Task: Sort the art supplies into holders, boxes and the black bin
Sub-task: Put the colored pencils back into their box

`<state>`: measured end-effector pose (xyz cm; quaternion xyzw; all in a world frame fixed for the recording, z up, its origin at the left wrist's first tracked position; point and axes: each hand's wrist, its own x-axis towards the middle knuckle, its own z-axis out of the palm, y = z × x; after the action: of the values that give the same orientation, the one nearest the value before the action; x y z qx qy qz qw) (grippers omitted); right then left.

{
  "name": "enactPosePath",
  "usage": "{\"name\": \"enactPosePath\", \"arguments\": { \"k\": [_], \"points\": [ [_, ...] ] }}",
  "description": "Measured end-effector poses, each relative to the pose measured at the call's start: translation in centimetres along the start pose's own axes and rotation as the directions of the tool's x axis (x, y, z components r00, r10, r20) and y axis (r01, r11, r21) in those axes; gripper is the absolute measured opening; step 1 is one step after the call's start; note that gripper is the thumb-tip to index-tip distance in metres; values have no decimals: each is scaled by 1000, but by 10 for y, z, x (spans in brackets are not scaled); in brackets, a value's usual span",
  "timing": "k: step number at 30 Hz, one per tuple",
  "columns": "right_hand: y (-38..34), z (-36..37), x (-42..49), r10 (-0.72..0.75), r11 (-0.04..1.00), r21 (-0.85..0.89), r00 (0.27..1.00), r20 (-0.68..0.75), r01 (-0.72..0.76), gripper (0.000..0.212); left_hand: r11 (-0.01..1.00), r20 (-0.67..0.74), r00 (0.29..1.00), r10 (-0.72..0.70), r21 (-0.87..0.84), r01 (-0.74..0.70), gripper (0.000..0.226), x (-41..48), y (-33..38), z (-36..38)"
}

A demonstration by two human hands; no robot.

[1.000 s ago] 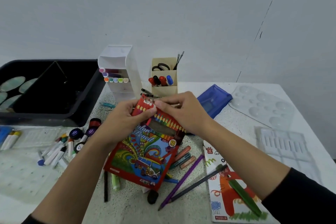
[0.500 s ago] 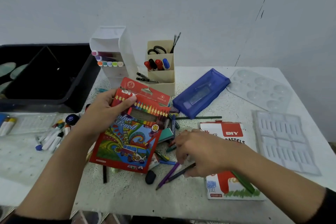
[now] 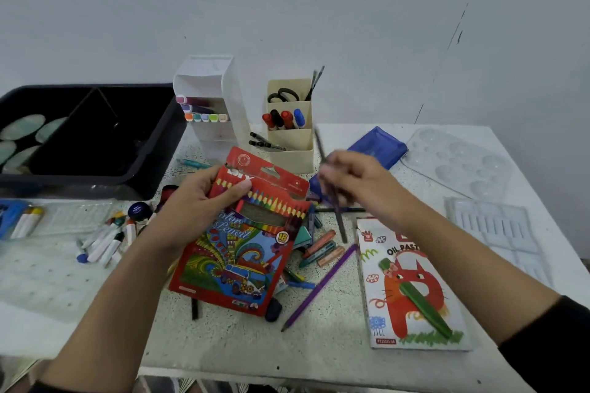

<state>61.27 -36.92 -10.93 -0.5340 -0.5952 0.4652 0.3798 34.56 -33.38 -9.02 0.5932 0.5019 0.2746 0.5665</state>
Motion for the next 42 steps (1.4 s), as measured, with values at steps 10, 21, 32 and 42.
{"name": "enactPosePath", "arguments": {
  "k": [10, 21, 32, 42],
  "points": [
    [-13, 41, 46, 119, 803, 595, 974, -192, 20, 16, 999, 51, 999, -10, 32, 9, 25, -7, 6, -2],
    [-25, 50, 51, 93, 879, 466, 995, 44, -103, 10, 997, 52, 998, 19, 76, -23, 19, 0, 18, 4],
    [-39, 36, 53, -73, 950, 274, 957, -280, 153, 25, 993, 106, 994, 18, 117, -30, 25, 9, 24, 4],
    [-43, 46, 45, -255, 815, -518, 964, 78, 258, 49, 977, 24, 989, 146, 151, -148, 18, 15, 34, 1]
  ]
}}
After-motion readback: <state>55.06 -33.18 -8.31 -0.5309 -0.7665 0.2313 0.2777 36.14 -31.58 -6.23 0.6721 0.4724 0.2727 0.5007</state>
